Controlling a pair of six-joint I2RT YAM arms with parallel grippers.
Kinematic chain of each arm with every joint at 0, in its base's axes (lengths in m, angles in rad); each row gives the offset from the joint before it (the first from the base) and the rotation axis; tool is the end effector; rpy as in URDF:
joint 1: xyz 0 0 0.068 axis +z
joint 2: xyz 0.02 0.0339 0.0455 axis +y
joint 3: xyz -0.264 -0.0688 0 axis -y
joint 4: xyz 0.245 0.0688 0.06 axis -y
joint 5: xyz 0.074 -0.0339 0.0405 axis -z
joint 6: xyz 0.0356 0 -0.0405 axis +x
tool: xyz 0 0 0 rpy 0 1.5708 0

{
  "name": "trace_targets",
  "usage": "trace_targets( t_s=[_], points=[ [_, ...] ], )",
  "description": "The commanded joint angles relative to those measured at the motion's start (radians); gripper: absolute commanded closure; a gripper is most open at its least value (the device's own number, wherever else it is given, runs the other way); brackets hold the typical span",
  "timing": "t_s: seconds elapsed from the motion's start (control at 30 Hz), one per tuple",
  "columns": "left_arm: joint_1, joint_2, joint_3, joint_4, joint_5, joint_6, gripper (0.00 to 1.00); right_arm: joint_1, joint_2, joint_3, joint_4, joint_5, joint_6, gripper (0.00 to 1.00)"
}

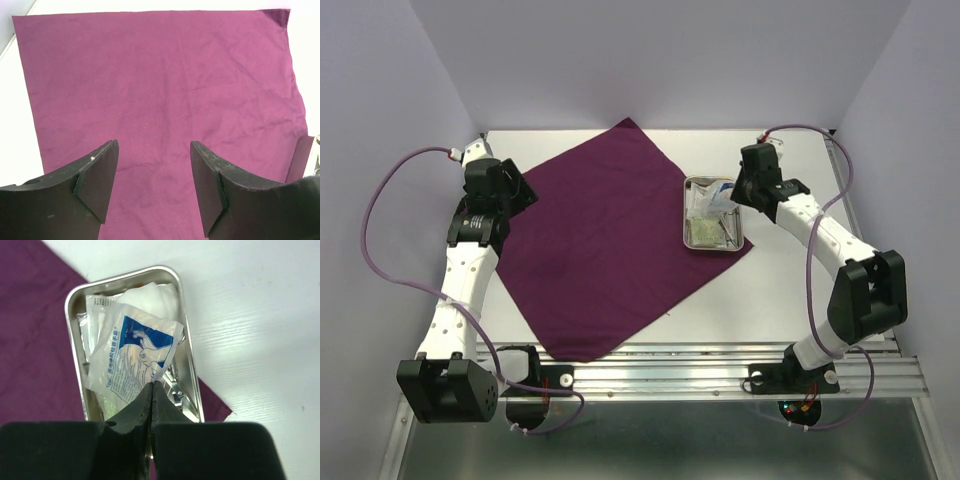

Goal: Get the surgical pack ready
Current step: Place the medical item in the container.

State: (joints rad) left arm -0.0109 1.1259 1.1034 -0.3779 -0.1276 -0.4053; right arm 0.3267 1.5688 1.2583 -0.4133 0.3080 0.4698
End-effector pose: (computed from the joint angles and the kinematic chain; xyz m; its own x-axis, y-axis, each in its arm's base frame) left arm 0.2534 0.0018 0.3637 -0.3162 -0.3877 -0.8659 -0.2514 0.9143 -0.3175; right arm 0.3368 0.1027 0.2883 -0.6003 0.2521 -0.7590 0.2031 0.9660 0.1602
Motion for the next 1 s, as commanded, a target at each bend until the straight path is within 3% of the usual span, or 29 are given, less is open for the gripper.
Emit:
trace_targets(
  t_s=[0.0,0.97],
  points=[
    [0.002,-0.003,-0.005,0.047,0.014,0.0,0.3,-0.027,-0.029,-0.022,0.038,-0.004,0.035,0.99],
    [0.002,0.002,-0.014,0.046,0.006,0.003,0.3,-0.06,0.106,-0.076,0.136,-0.132,0.124,0.99]
  ],
)
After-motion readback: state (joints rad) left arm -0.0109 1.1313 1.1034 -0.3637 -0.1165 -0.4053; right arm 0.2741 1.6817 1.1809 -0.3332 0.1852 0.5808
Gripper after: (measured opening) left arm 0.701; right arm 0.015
